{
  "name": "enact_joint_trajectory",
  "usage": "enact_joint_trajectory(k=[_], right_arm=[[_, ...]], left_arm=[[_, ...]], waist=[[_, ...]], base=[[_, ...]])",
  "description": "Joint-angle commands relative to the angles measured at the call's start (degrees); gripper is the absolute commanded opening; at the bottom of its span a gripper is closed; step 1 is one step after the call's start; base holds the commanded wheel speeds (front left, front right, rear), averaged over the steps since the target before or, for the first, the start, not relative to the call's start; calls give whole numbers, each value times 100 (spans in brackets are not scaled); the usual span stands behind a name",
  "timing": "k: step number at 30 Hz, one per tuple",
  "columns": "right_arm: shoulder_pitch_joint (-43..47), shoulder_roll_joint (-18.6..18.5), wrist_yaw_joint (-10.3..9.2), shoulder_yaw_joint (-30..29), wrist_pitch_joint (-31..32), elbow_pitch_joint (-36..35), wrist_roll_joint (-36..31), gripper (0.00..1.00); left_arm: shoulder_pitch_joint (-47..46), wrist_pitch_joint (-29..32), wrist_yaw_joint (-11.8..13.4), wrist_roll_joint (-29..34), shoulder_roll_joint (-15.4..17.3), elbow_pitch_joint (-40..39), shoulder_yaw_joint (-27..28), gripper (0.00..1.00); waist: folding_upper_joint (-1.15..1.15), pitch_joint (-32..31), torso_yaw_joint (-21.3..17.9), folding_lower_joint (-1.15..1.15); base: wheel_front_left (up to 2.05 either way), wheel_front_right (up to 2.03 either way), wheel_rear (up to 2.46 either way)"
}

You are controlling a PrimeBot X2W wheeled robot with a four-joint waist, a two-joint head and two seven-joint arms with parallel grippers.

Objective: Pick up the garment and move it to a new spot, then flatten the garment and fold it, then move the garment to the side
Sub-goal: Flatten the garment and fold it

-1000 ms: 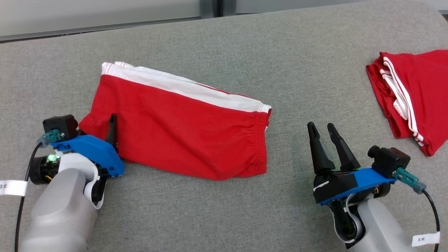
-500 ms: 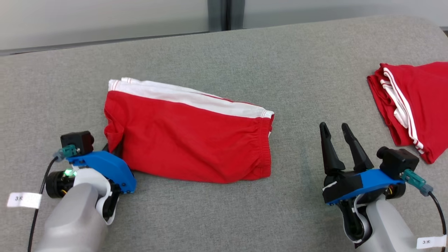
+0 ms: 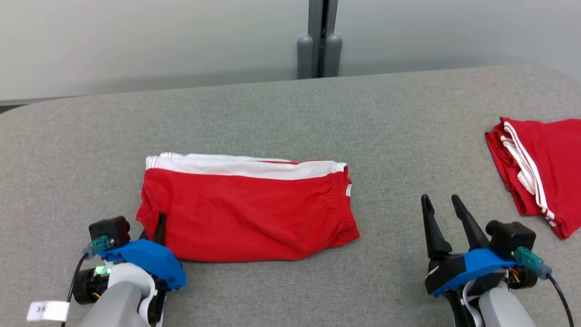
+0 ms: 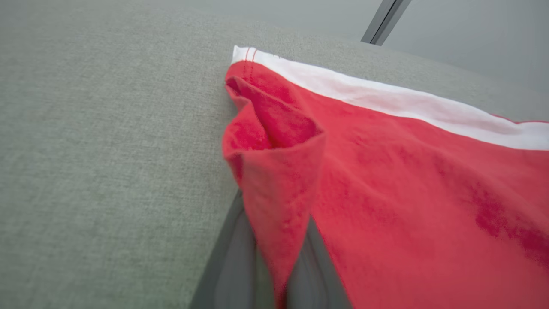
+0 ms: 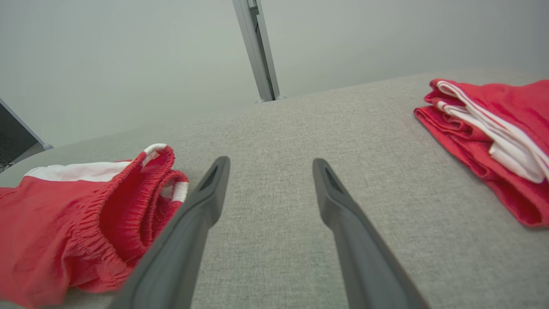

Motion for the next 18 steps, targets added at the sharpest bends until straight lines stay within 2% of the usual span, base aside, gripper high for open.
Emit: enact_joint_trajectory(k=[1,12,13,14,18], right_arm=[[116,9,0,-19,1,35,-56,100],[439,21,0,-59,1,212,-179,100],[448,22,0,-52,1,216,-174,100],[455,22,0,-44,1,217,-169,100],[378,23,0,46,2,152,-149,100]], left_arm=[[147,-32,55,49,-19,-122,93,0],[1417,-31,412,596,-165,-1332,902,0],[1492,-31,437,696,-176,-1435,975,25],[1561,-31,485,781,-197,-1538,1061,100],[1771,-31,653,1246,-262,-2083,1447,100]], waist=[[0,-51,7,0],[0,-371,134,0],[0,-377,142,0],[0,-377,149,0],[0,-326,197,0]], base=[[0,0,0],[0,0,0],[0,0,0],[0,0,0],[0,0,0]])
